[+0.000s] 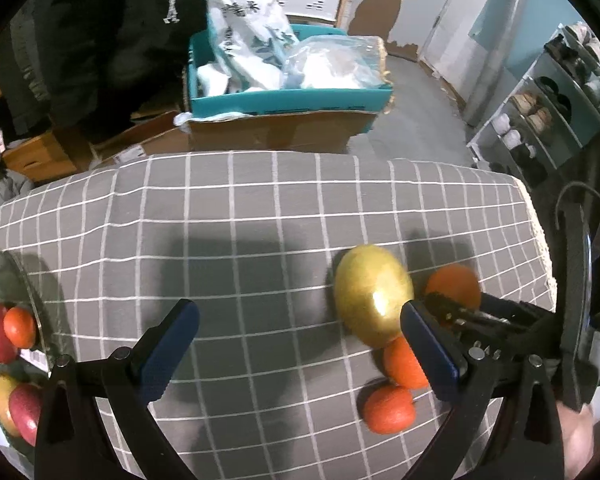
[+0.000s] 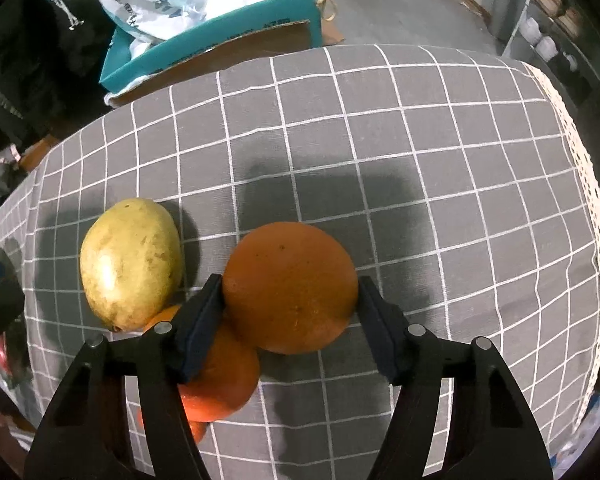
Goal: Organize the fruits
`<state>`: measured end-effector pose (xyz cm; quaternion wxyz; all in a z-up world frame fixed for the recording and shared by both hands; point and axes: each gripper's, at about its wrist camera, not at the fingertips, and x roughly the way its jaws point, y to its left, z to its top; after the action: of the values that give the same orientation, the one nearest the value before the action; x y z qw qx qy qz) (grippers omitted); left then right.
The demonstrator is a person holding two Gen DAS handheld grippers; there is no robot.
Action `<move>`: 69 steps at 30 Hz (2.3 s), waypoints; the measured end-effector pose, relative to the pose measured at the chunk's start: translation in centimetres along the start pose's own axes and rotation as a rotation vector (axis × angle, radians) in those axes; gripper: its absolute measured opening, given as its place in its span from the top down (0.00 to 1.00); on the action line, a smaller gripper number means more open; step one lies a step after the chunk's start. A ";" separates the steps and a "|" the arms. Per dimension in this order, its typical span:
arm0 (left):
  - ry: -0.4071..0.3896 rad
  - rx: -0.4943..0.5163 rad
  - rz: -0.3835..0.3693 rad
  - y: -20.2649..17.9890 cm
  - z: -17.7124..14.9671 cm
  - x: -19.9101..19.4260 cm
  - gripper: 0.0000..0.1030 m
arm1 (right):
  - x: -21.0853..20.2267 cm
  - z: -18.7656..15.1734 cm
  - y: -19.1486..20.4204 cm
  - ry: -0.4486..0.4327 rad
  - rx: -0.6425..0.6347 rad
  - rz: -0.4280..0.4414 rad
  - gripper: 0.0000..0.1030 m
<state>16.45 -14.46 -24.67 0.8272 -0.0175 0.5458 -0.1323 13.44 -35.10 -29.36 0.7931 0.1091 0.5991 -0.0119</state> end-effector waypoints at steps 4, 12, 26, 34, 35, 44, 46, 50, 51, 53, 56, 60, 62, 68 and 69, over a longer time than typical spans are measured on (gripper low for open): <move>0.008 0.011 -0.019 -1.1 0.5 0.6 0.01 | -1.0 -0.3 -0.8 -0.050 0.000 -0.051 0.38; 0.051 0.053 -0.037 -3.3 0.8 2.7 0.01 | -2.8 -0.7 -3.5 -0.114 0.021 -0.146 0.38; 0.151 0.080 -0.050 -4.9 1.1 6.7 0.22 | -2.0 -1.0 -3.4 -0.098 0.029 -0.147 0.38; 0.168 0.090 -0.079 -4.7 0.7 7.1 0.36 | -1.9 -0.8 -3.3 -0.098 0.033 -0.147 0.38; 0.165 0.094 -0.078 -4.8 0.7 7.0 0.37 | -1.9 -0.8 -3.4 -0.098 0.033 -0.146 0.38; 0.098 0.124 -0.042 -4.8 0.0 5.0 0.37 | -3.2 -0.9 -2.6 -0.138 0.009 -0.148 0.38; 0.084 0.121 -0.044 -4.6 0.1 4.3 0.37 | -3.7 -1.0 -2.4 -0.148 0.003 -0.147 0.38; 0.040 0.131 -0.029 -4.2 0.0 2.5 0.37 | -4.7 -1.0 -1.7 -0.173 -0.013 -0.149 0.38; 0.029 0.131 -0.028 -4.1 0.0 2.0 0.37 | -4.9 -1.1 -1.6 -0.178 -0.016 -0.148 0.38; 0.011 0.131 -0.022 -3.9 -0.1 1.1 0.37 | -5.5 -1.2 -1.1 -0.193 -0.027 -0.148 0.38; -0.017 0.136 -0.011 -3.6 -0.2 -0.2 0.37 | -6.5 -1.4 -0.4 -0.215 -0.043 -0.147 0.38; -0.055 0.127 -0.009 -3.1 -0.3 -2.2 0.37 | -8.1 -1.8 0.6 -0.250 -0.065 -0.143 0.38; -0.073 0.125 -0.009 -2.9 -0.4 -3.2 0.37 | -8.8 -2.0 1.1 -0.267 -0.075 -0.142 0.38; -0.137 0.136 0.009 -2.4 -1.0 -6.1 0.37 | -11.5 -2.5 2.6 -0.324 -0.110 -0.129 0.38; -0.149 0.138 0.013 -2.3 -1.0 -6.7 0.37 | -12.1 -2.6 2.9 -0.334 -0.116 -0.127 0.38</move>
<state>12.61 -14.95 -18.69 0.8657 0.0332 0.4723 -0.1625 8.00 -33.15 -18.08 0.8842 0.0216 0.4645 -0.0453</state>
